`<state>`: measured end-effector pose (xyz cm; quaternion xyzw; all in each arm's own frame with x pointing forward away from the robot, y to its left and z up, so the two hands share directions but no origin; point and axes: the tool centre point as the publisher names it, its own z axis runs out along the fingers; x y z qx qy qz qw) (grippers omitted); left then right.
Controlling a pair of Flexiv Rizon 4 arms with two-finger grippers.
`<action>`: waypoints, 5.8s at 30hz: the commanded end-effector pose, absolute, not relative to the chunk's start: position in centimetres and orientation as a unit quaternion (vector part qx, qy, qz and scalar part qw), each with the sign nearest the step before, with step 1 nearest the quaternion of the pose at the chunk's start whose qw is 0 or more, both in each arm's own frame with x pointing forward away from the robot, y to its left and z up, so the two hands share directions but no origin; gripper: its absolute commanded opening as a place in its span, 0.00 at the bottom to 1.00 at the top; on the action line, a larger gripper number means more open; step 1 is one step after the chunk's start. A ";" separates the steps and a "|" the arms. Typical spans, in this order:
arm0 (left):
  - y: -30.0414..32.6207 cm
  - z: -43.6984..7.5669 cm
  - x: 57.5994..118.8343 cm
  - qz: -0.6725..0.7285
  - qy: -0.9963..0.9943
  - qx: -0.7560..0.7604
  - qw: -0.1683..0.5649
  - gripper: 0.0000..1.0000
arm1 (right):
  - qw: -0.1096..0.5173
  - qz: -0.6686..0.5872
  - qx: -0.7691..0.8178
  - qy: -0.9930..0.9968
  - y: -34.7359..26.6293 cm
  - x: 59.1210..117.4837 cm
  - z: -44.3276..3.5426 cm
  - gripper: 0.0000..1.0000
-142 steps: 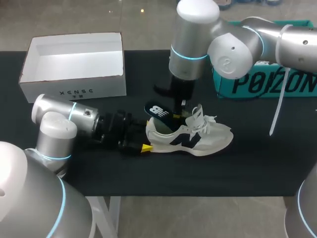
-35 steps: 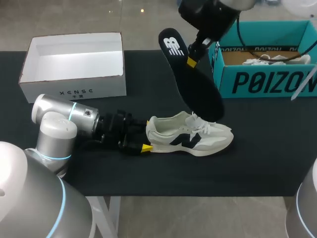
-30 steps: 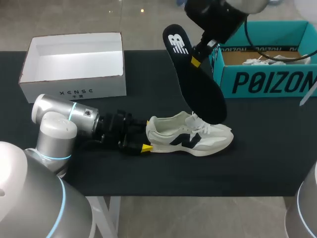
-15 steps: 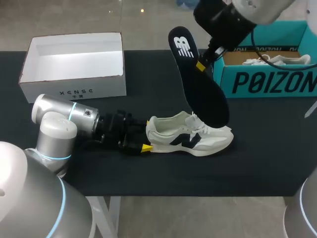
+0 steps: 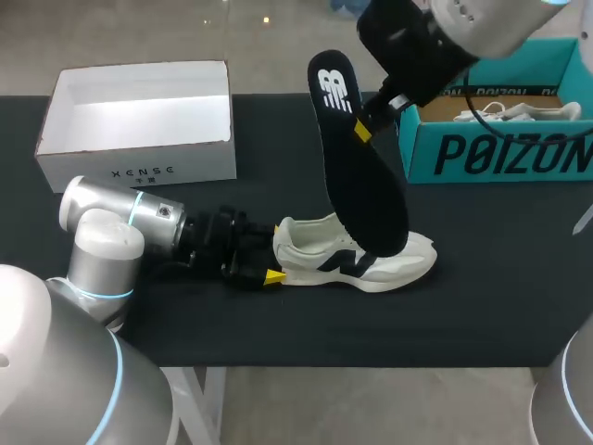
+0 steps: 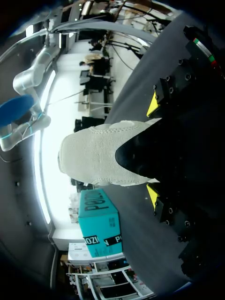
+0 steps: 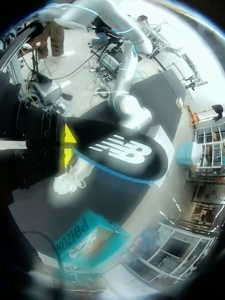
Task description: Take the shoe out of the shoebox, open the shoe tongue, remove and reinsert the insole, then place the shoe into the shoebox
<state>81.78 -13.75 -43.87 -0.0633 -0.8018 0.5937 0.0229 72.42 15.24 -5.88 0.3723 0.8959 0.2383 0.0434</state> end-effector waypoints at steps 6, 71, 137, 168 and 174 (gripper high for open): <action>-13.8 -44.3 81.7 0.594 -0.802 -0.063 0.023 0.00 | 0.022 0.251 0.383 0.889 14.7 69.1 -2.5 0.00; -12.4 -43.3 81.5 0.543 -0.837 -0.062 0.001 1.00 | 0.044 0.290 0.390 0.873 12.6 69.2 2.3 0.00; -7.6 -30.2 80.6 0.119 -0.987 -0.098 0.042 1.00 | 0.044 0.290 0.390 0.873 12.6 69.2 2.3 0.00; -7.6 -30.2 80.6 0.119 -0.987 -0.098 0.042 1.00 | 0.053 0.309 0.394 0.864 11.0 66.7 4.6 0.00; -7.6 -30.2 80.6 0.119 -0.987 -0.098 0.042 1.00 | 0.049 0.309 0.395 0.864 11.3 66.7 4.2 0.00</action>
